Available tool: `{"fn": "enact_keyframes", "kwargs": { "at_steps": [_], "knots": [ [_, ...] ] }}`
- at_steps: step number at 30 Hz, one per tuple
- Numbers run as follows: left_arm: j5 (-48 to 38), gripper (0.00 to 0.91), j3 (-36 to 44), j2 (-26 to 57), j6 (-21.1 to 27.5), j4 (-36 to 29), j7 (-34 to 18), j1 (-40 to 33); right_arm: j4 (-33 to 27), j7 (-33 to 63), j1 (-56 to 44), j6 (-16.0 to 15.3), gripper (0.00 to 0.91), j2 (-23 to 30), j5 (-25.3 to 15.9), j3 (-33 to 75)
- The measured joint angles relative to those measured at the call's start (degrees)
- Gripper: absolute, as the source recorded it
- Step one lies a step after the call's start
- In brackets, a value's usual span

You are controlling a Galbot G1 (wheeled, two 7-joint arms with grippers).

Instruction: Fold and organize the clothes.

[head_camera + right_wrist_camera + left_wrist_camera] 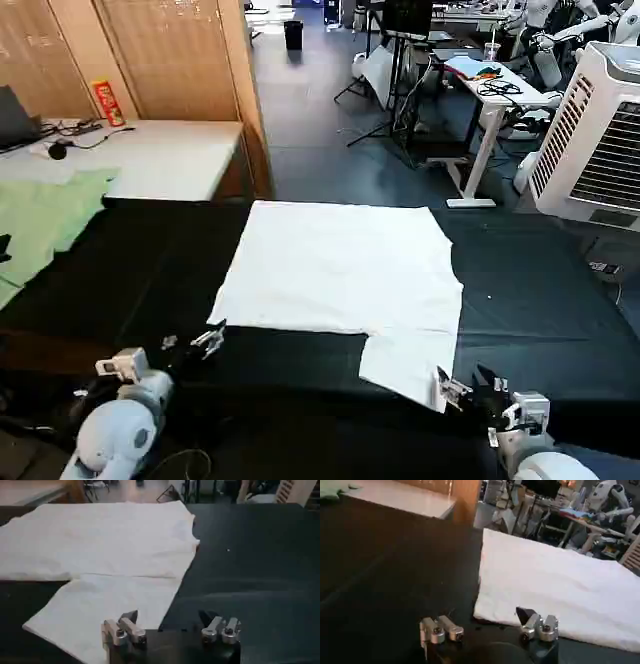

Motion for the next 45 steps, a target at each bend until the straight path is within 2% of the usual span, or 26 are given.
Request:
{"fn": "enact_keyframes", "kwargs": {
  "at_steps": [3, 4, 5, 6, 7, 8, 9, 10, 11, 12, 18, 20, 29, 34, 41, 45],
  "knots": [
    [1.1, 0.878, 0.4, -0.1, -0.3, 0.7, 0.3, -0.5, -0.3, -0.3, -0.1, 0.6, 0.878, 0.0, -0.5, -0.3],
    [1.3, 0.839, 0.6, -0.3, -0.5, 1.0, 0.3, -0.7, -0.4, -0.3, -0.1, 0.6, 0.800, 0.1, -0.6, -0.3],
    [1.5, 0.702, 0.7, -0.4, -0.6, 1.2, 0.3, -0.9, -0.5, -0.3, -0.2, 0.6, 0.770, 0.2, -0.8, -0.5],
    [1.6, 0.634, 0.9, -0.5, -0.7, 1.5, 0.3, -1.1, -0.6, -0.3, -0.3, 0.6, 0.741, 0.4, -1.1, -0.7],
    [1.7, 0.419, 1.1, -0.7, -0.7, 1.6, 0.3, -1.3, -0.7, -0.3, -0.4, 0.6, 0.634, 0.5, -1.3, -0.9],
    [2.0, 0.322, 1.3, -0.8, -0.7, 1.9, 0.4, -1.4, -0.8, -0.3, -0.4, 0.6, 0.595, 0.7, -1.5, -1.2],
    [2.4, 0.283, 1.4, -1.0, -0.7, 2.3, 0.5, -1.7, -1.0, -0.3, -0.5, 0.7, 0.497, 1.0, -1.9, -1.5],
    [2.7, 0.224, 1.6, -1.1, -0.7, 2.6, 0.6, -1.8, -1.2, -0.4, -0.5, 0.7, 0.439, 1.2, -2.2, -1.7],
    [3.2, 0.176, 1.8, -1.3, -0.7, 3.0, 0.8, -1.9, -1.3, -0.4, -0.5, 0.8, 0.283, 1.3, -2.5, -2.0],
    [3.5, 0.156, 2.0, -1.5, -0.8, 3.3, 0.8, -2.0, -1.4, -0.4, -0.5, 0.8, 0.078, 1.6, -2.9, -2.2],
    [4.0, 0.000, 2.1, -2.0, -1.2, 4.4, 1.1, -2.0, -1.2, -0.2, -0.8, 1.4, 0.039, 2.1, -3.5, -2.7],
    [4.2, 0.000, 2.1, -2.0, -1.4, 4.3, 1.4, -1.8, -1.1, -0.2, -1.0, 1.8, 0.000, 2.1, -3.5, -2.6],
    [5.8, 0.000, 2.4, -2.3, -1.7, 2.4, 2.0, -0.3, 1.0, 1.2, -3.0, 1.9, 0.000, 1.7, -3.1, -1.8],
    [7.0, 0.000, 1.6, -2.5, -2.0, 0.9, 1.6, 1.0, 5.1, 2.8, -6.4, 1.6, 0.000, 1.7, -2.6, -1.4],
    [6.6, 0.000, -1.3, -1.2, -2.4, -5.6, 0.0, 7.3, 10.9, 3.2, -14.4, 2.5, 0.000, 2.6, -2.9, -1.0],
    [6.7, 0.000, -3.3, -1.2, -3.5, -9.8, -0.1, 12.8, 12.2, 2.8, -15.7, 3.0, 0.000, 2.6, -2.8, -0.9]
  ]
}}
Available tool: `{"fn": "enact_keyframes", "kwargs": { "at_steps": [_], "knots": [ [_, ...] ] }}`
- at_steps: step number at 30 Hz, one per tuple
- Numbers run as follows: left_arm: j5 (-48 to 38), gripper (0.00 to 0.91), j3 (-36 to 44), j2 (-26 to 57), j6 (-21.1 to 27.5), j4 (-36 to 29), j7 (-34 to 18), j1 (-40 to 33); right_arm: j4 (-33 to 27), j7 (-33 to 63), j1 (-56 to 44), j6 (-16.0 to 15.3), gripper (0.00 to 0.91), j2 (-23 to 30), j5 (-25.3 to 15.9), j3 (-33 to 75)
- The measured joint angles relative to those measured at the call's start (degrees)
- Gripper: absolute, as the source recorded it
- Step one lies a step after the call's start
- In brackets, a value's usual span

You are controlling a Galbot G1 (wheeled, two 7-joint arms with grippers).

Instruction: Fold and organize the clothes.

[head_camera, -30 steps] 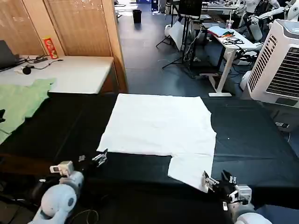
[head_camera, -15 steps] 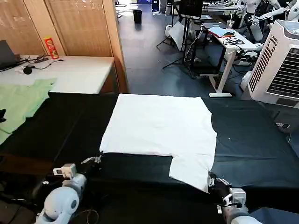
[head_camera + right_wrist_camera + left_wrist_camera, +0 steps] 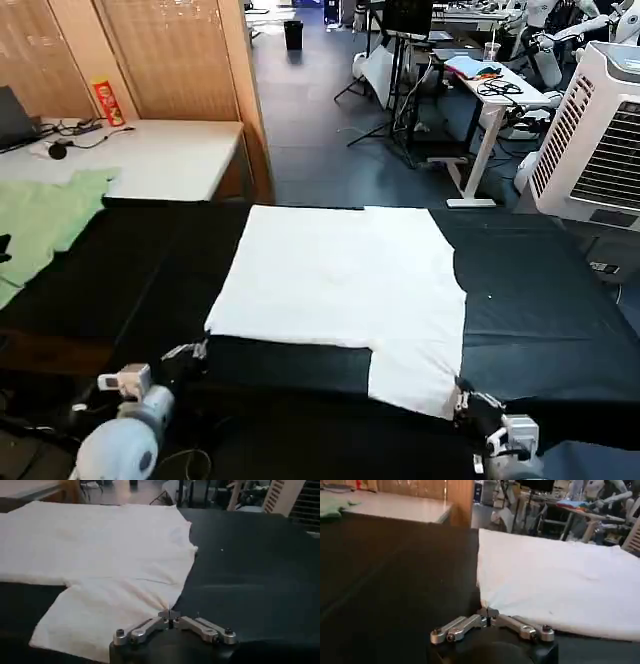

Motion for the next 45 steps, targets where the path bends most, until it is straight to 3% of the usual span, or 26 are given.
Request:
{"fn": "enact_keyframes", "kwargs": {
  "at_steps": [7, 14, 31, 43, 44, 45],
  "knots": [
    [-0.8, 0.000, -2.8, -1.1, -3.0, -4.5, -0.3, 6.4, -2.5, -2.7, 5.0, 6.5, 0.000, -1.6, 1.8, 1.9],
    [-0.4, 0.000, -1.8, -3.1, -6.2, -3.0, -1.4, 2.0, -12.3, -4.4, 17.6, 10.9, 0.000, -5.1, 1.6, 0.4],
    [5.8, 0.000, 4.1, -4.5, -7.6, 11.8, -1.1, -15.9, -34.0, -5.6, 42.1, 12.1, 0.000, -9.3, -0.6, -9.4],
    [7.4, 0.000, 7.9, -3.4, -7.9, 20.6, -1.1, -25.1, -41.2, -7.9, 48.8, 14.0, 0.000, -9.1, 0.8, -12.3],
    [7.4, 0.039, 8.2, -3.4, -7.9, 21.1, -1.2, -25.6, -41.2, -8.3, 48.9, 13.5, 0.127, -9.3, 1.2, -12.2],
    [7.4, 0.878, 8.6, -3.5, -7.9, 21.7, -1.2, -26.1, -41.0, -8.8, 48.7, 12.9, 0.878, -9.6, 1.6, -12.1]
  ]
}}
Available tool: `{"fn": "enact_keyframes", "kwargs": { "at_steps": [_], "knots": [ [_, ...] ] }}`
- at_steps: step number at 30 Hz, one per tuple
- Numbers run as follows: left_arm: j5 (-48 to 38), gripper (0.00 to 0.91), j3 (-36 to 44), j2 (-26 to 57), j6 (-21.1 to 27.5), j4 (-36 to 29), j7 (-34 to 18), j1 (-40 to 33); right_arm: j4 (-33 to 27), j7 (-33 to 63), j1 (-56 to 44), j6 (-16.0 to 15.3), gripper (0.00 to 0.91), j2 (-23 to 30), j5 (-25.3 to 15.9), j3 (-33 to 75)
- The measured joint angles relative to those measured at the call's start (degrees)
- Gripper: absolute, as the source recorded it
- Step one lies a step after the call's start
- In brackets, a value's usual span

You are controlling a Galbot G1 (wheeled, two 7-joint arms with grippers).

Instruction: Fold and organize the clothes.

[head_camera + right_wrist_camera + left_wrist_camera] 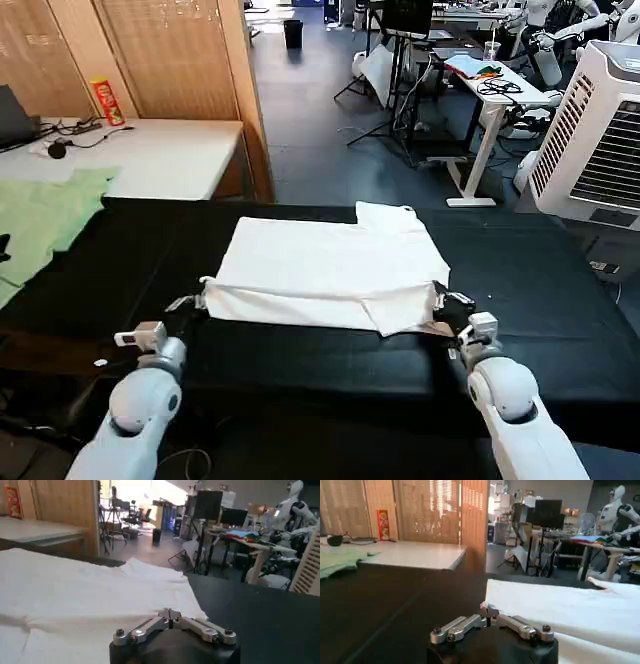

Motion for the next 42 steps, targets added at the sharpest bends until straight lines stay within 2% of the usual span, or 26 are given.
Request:
{"fn": "enact_keyframes", "kwargs": {
  "at_steps": [4, 9, 16, 19, 27, 31, 32, 33, 34, 35, 37, 39, 41, 42],
  "knots": [
    [0.0, 0.878, 0.8, -0.3, 1.4, 1.2, -1.2, -1.6, 3.5, 0.1, -2.3, -4.1, 0.878, -1.5, 2.5, 0.7],
    [0.1, 0.878, 0.4, -0.2, 2.0, 1.0, -1.1, -1.1, 10.6, 2.2, -7.3, -8.6, 0.878, -3.8, 5.0, 2.8],
    [0.2, 0.878, -0.8, 0.4, 2.6, -1.1, 0.2, 1.7, 15.8, 2.3, -13.3, -9.3, 0.868, -3.9, 4.9, 5.5],
    [0.2, 0.878, -0.9, 0.2, 3.1, -1.8, 0.6, 3.2, 16.4, 2.3, -15.1, -9.3, 0.790, -3.7, 4.9, 6.2],
    [-3.5, 0.878, -2.0, 0.2, 4.3, -1.7, 1.6, 5.1, 15.9, 3.0, -17.5, -9.3, 0.702, -2.6, 4.7, 7.1],
    [-4.7, 0.878, -2.5, 0.3, 4.4, -1.2, 1.7, 5.2, 15.5, 3.1, -18.1, -9.3, 0.595, -2.1, 4.7, 7.3],
    [-4.8, 0.790, -2.5, 0.3, 4.4, -1.2, 1.7, 5.2, 15.5, 3.1, -18.2, -9.2, 0.556, -2.0, 4.7, 7.3],
    [-5.0, 0.751, -2.6, 0.3, 4.4, -1.2, 1.8, 5.3, 15.4, 3.1, -18.3, -9.1, 0.478, -1.9, 4.6, 7.4],
    [-5.0, 0.712, -2.6, 0.3, 4.4, -1.2, 1.9, 5.4, 15.3, 3.1, -18.3, -9.0, 0.449, -1.8, 4.6, 7.4],
    [-5.1, 0.575, -2.6, 0.3, 4.5, -1.2, 2.0, 5.4, 15.2, 3.1, -18.3, -8.9, 0.263, -1.7, 4.5, 7.4],
    [-5.0, 0.156, -2.6, 0.3, 4.5, -1.2, 2.3, 5.5, 15.1, 3.1, -18.2, -8.8, 0.107, -1.6, 4.5, 7.4],
    [-4.8, 0.059, -2.6, 0.3, 4.4, -1.2, 2.6, 5.7, 14.9, 3.0, -18.1, -8.8, 0.078, -1.5, 4.3, 7.2],
    [-4.7, 0.000, -2.6, 0.3, 4.4, -1.4, 2.6, 5.9, 14.9, 3.1, -18.1, -8.8, 0.068, -1.4, 4.3, 7.1],
    [-4.6, 0.000, -2.6, 0.3, 4.4, -1.6, 2.6, 6.1, 14.9, 3.1, -18.2, -8.8, 0.068, -1.4, 4.3, 7.1]
  ]
}}
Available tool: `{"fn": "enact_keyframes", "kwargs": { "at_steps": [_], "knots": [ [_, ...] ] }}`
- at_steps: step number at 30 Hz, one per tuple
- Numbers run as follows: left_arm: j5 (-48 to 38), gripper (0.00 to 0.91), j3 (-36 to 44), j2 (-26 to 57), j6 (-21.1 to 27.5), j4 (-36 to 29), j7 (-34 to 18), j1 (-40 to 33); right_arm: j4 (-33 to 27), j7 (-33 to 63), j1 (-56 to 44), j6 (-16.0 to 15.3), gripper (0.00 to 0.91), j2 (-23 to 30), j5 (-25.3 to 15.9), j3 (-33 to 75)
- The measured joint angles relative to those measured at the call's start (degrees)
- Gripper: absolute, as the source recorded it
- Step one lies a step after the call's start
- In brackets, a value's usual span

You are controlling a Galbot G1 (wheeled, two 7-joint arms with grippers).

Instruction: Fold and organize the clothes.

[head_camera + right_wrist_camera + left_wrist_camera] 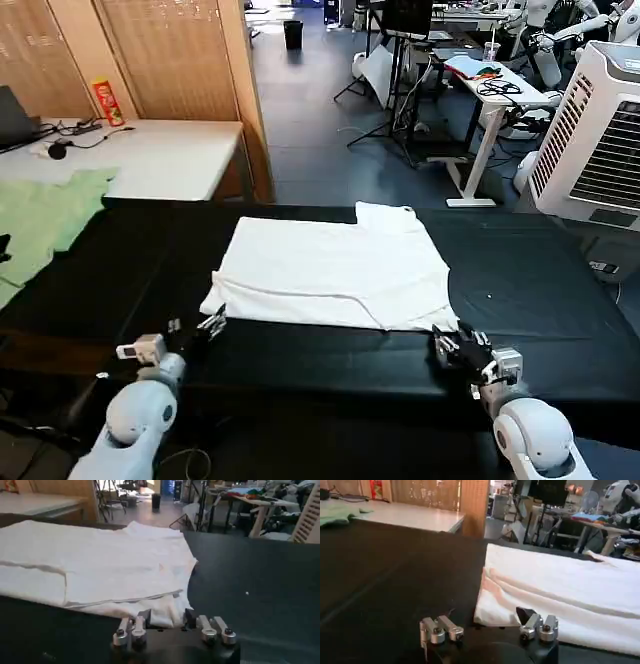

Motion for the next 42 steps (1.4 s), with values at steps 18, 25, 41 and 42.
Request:
{"fn": "enact_keyframes", "kwargs": {
  "at_steps": [18, 25, 41, 42],
  "knots": [
    [4.3, 0.000, -0.7, 1.4, 0.2, -4.7, 0.0, 5.8, 7.3, 5.1, -6.7, -9.0, 0.000, -1.4, 6.8, 3.1],
    [5.4, 0.000, -2.6, 3.4, 1.3, -10.9, -1.3, 12.0, 13.0, 5.0, -13.8, -9.8, 0.000, -1.8, 5.8, 5.5],
    [6.7, 0.878, -5.8, 3.3, 1.7, -21.3, -2.9, 26.6, 16.6, 3.4, -17.7, -8.9, 0.107, -2.1, 3.4, 5.9],
    [6.8, 0.878, -5.9, 3.2, 1.7, -21.5, -3.0, 26.9, 17.0, 3.4, -18.0, -9.1, 0.156, -2.3, 3.5, 6.0]
  ]
}}
